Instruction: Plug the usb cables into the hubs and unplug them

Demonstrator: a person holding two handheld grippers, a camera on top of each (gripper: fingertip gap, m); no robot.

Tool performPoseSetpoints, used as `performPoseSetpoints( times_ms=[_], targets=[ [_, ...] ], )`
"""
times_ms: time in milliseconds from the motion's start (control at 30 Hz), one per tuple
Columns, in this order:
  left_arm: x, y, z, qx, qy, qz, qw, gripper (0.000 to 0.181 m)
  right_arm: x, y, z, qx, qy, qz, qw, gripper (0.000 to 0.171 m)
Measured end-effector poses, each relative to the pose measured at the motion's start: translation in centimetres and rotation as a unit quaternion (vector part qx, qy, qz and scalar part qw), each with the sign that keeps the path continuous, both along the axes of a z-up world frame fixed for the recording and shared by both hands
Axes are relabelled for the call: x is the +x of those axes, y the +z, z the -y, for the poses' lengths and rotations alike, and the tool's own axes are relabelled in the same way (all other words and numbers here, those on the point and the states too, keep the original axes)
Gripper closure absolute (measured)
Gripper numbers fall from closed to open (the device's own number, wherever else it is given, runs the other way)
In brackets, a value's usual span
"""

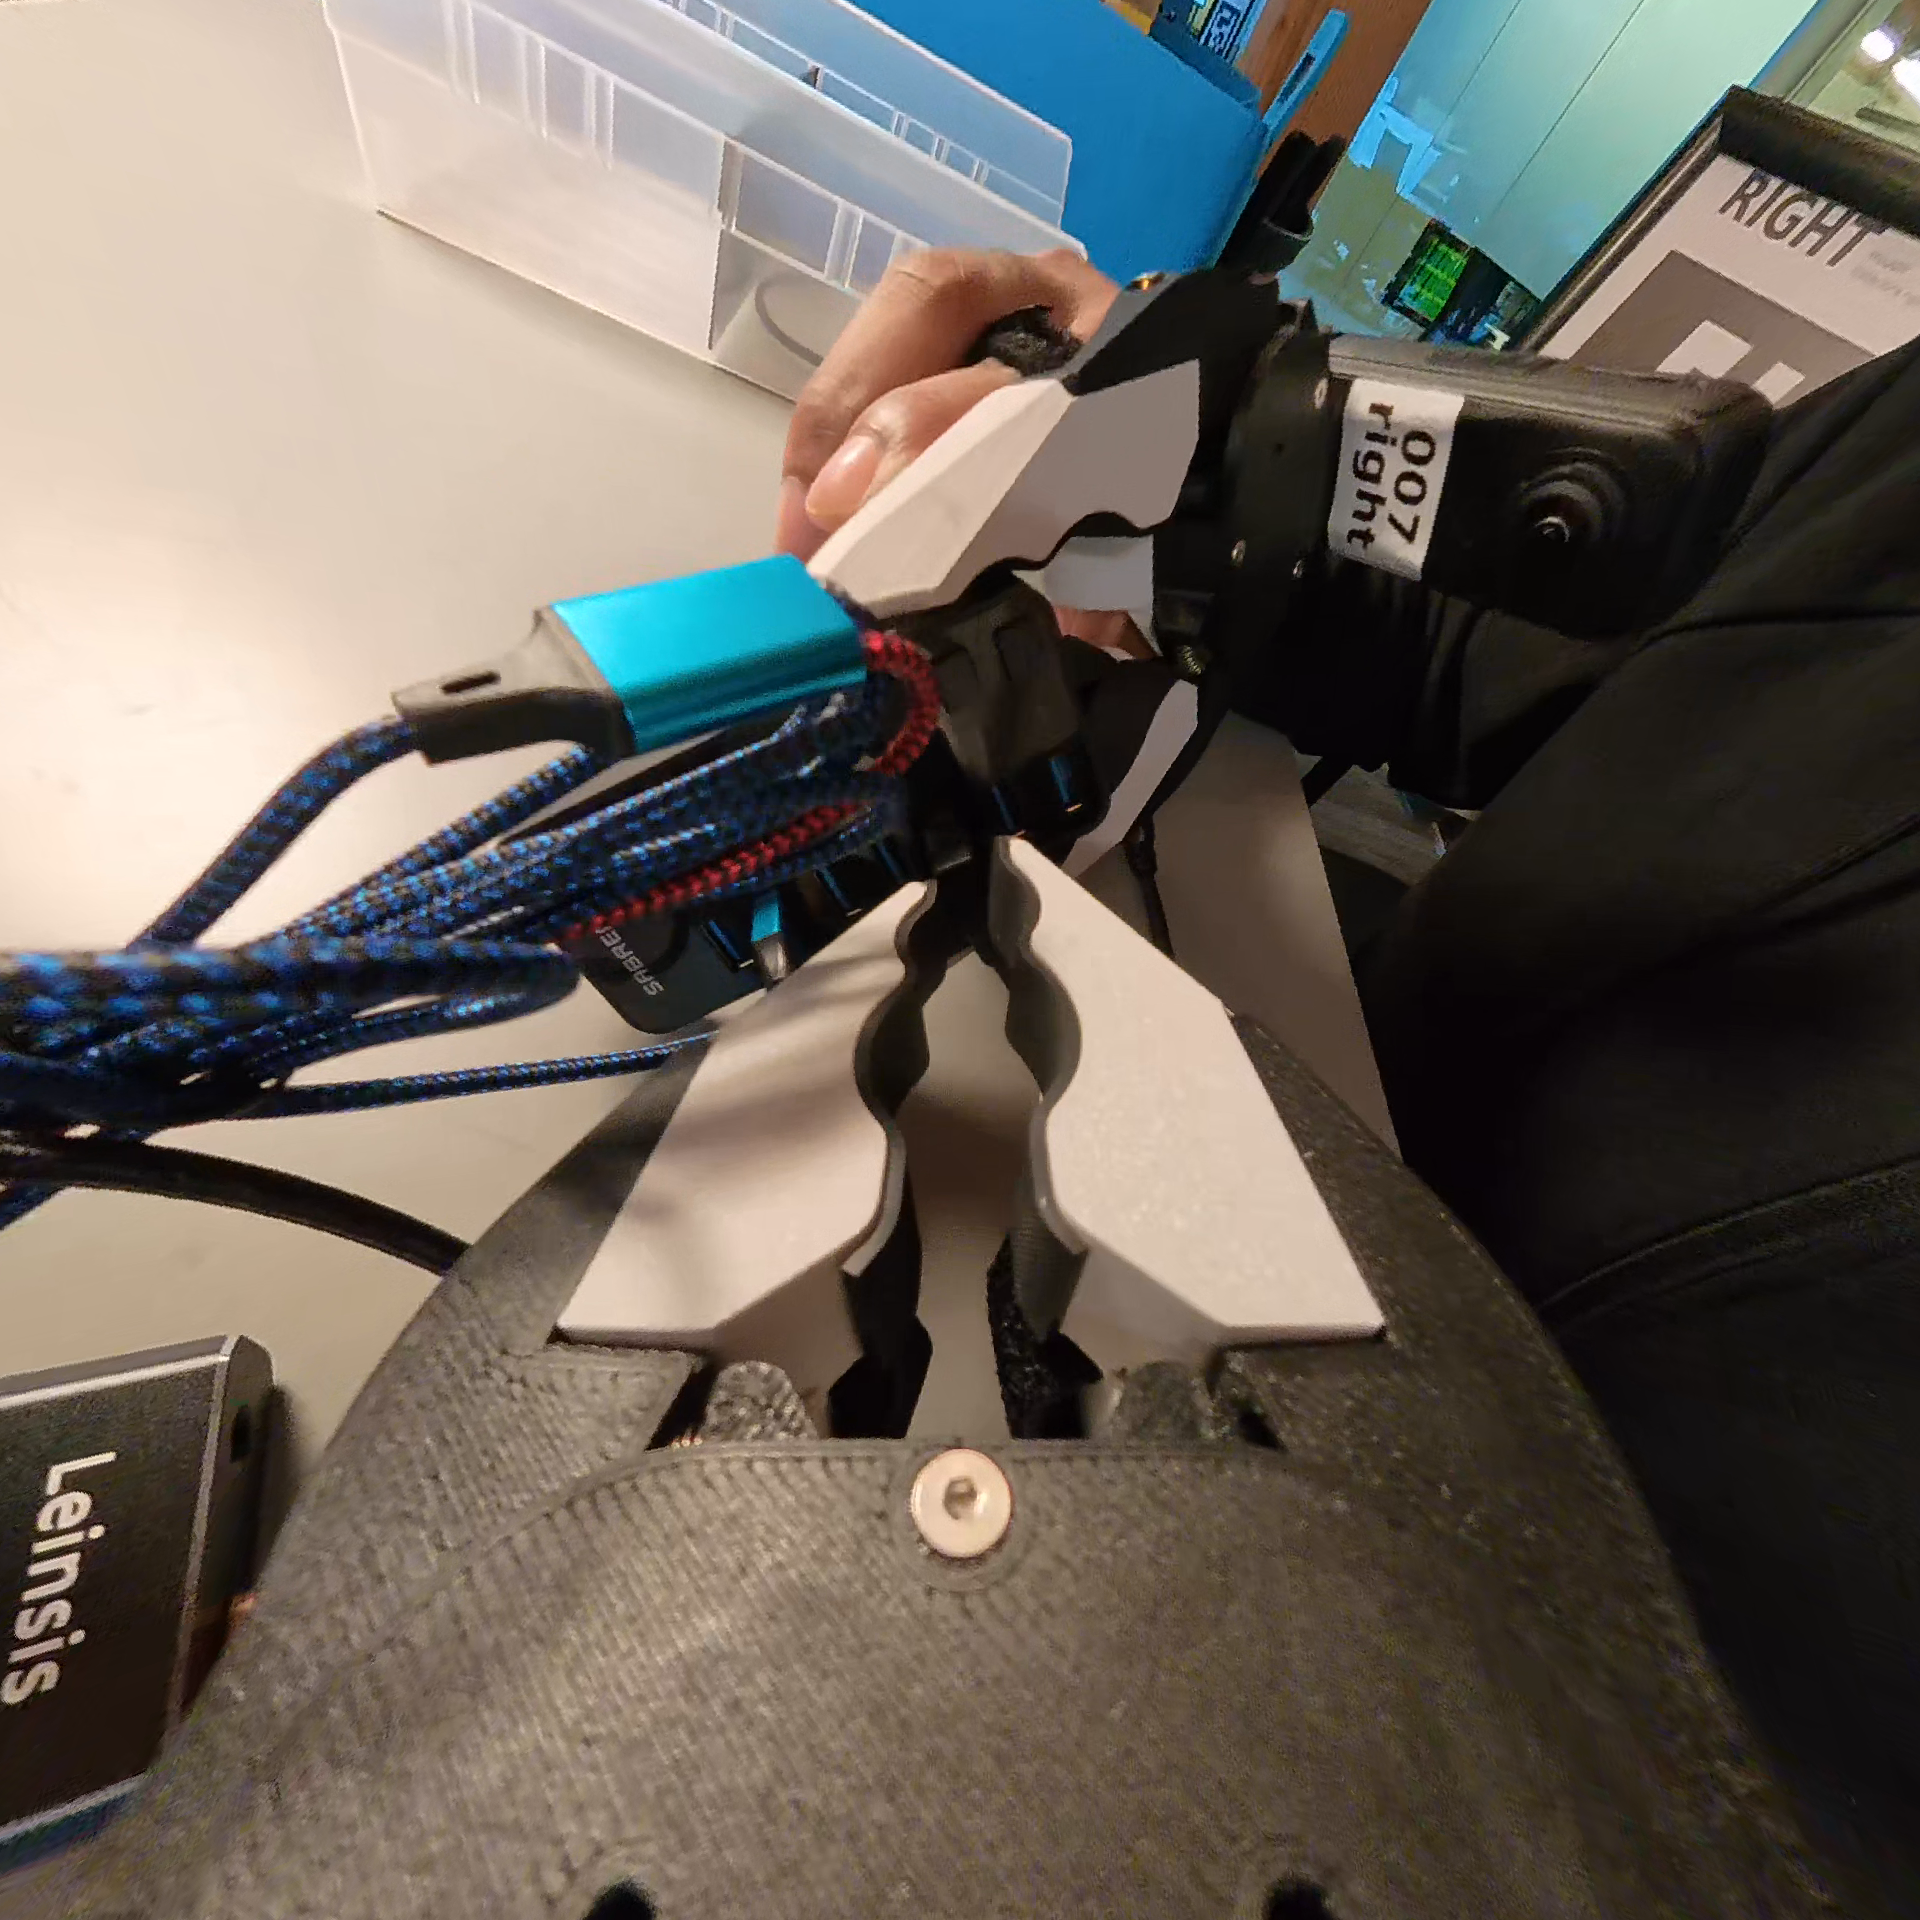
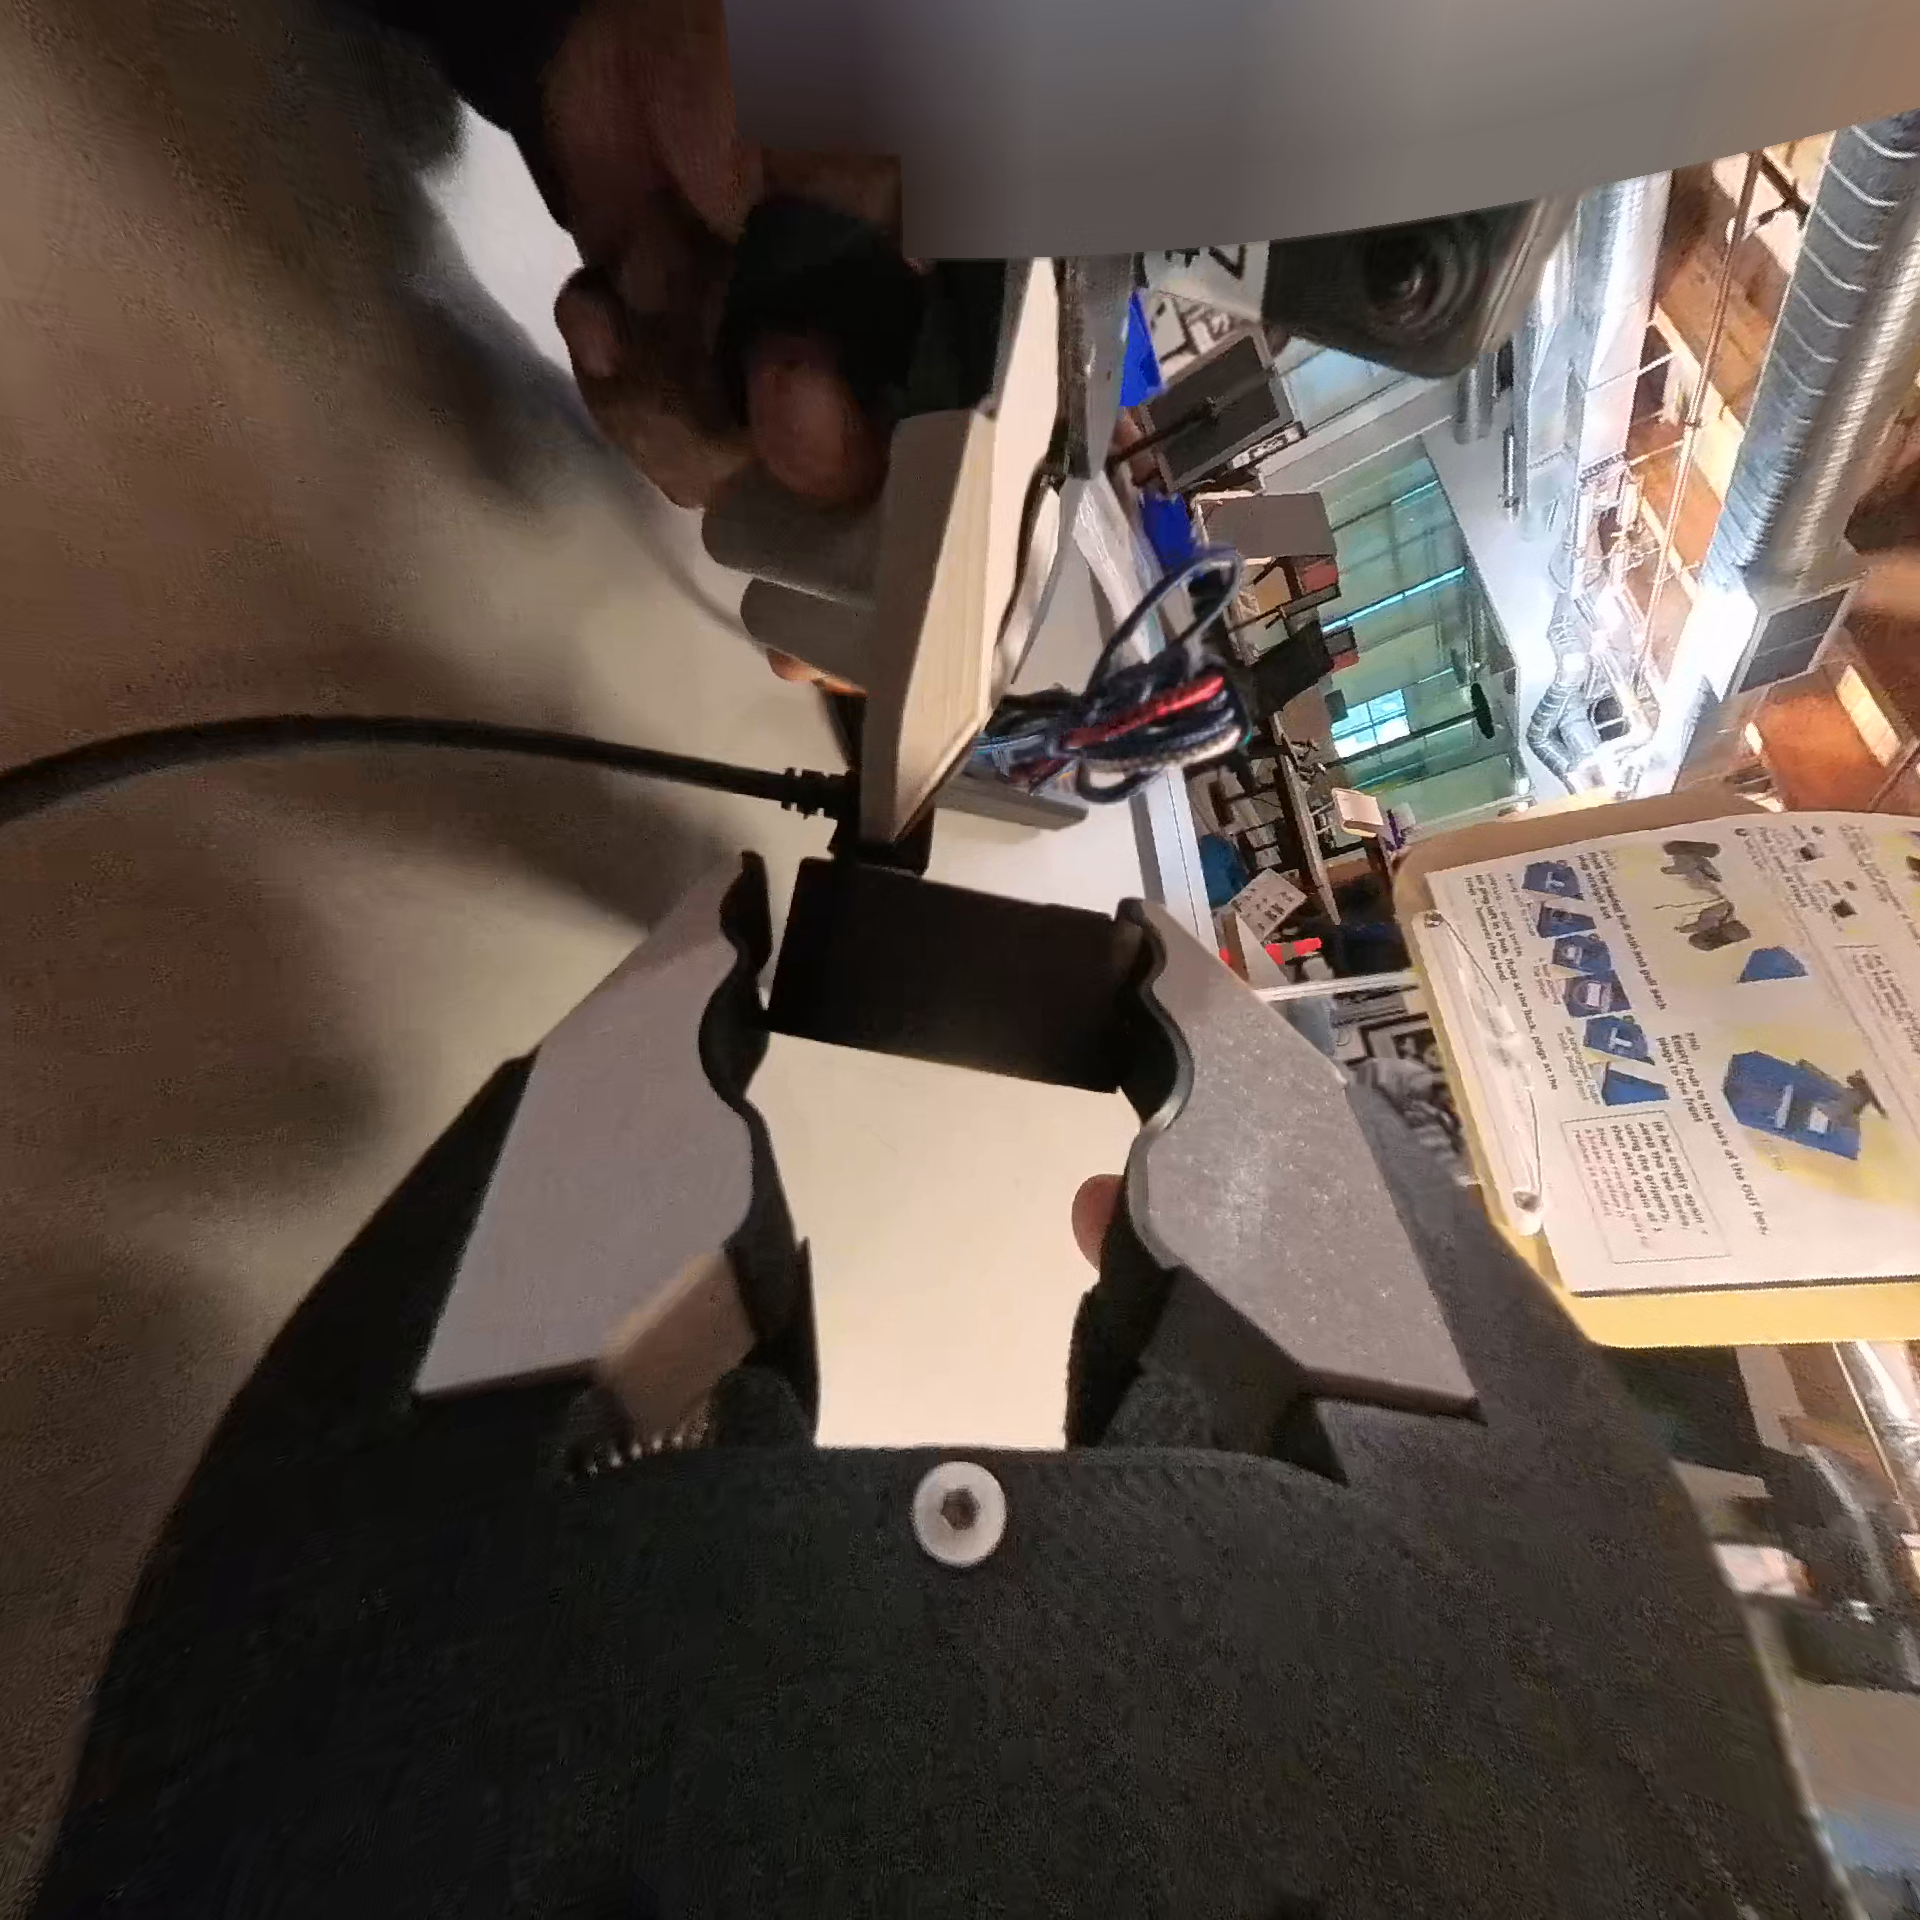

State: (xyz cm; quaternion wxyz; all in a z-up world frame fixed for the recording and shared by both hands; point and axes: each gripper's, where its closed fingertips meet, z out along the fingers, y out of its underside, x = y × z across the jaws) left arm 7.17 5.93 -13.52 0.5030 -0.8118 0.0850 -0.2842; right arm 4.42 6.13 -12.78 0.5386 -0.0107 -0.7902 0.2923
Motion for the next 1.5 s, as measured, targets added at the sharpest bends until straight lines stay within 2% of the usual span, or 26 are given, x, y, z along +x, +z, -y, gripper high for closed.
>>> performPoseSetpoints(
  times_ms=[33, 333, 400, 467, 567, 733, 833, 1233, 1500],
  targets=[
    [0.0, 0.0, 0.0, 0.0, 0.0, 0.0, 1.0, 0.169, 0.0, 0.0, 0.0, 0.004, -0.002, -0.002, 1.0, 0.103],
    [-0.2, -0.7, -0.2, -0.015, 0.006, 0.033, 0.999, 0.169, -0.2, -0.4, 0.1, 0.037, -0.014, -0.038, 0.999, 0.104],
    [-0.1, -1.0, -0.4, -0.02, 0.01, 0.029, 0.999, 0.158, -0.1, -0.2, 0.1, 0.028, -0.012, -0.04, 0.999, 0.104],
    [-0.2, -1.3, -0.6, -0.026, 0.017, 0.019, 0.999, 0.156, -0.1, -0.2, 0.2, 0.027, -0.012, -0.042, 0.999, 0.104],
    [0.0, -1.0, -0.5, -0.016, 0.015, 0.025, 0.999, 0.169, -0.2, -0.3, 0.3, 0.026, -0.012, -0.046, 0.999, 0.104],
    [-0.6, -0.5, -0.6, -0.005, 0.033, 0.038, 0.999, 0.17, -0.8, 0.4, 0.0, 0.011, -0.035, -0.08, 0.996, 0.104],
    [-0.9, 0.2, -0.6, 0.005, 0.038, 0.077, 0.996, 0.17, -1.1, 1.2, -0.5, -0.007, -0.05, -0.097, 0.994, 0.105],
    [-0.5, 1.3, -0.5, 0.03, 0.018, 0.113, 0.993, 0.17, -1.5, 1.6, -0.9, -0.063, -0.062, -0.071, 0.994, 0.102],
    [0.7, 1.5, -0.1, 0.042, -0.019, 0.097, 0.994, 0.17, -1.1, 1.7, 0.1, -0.079, -0.036, -0.067, 0.994, 0.098]
  ],
)
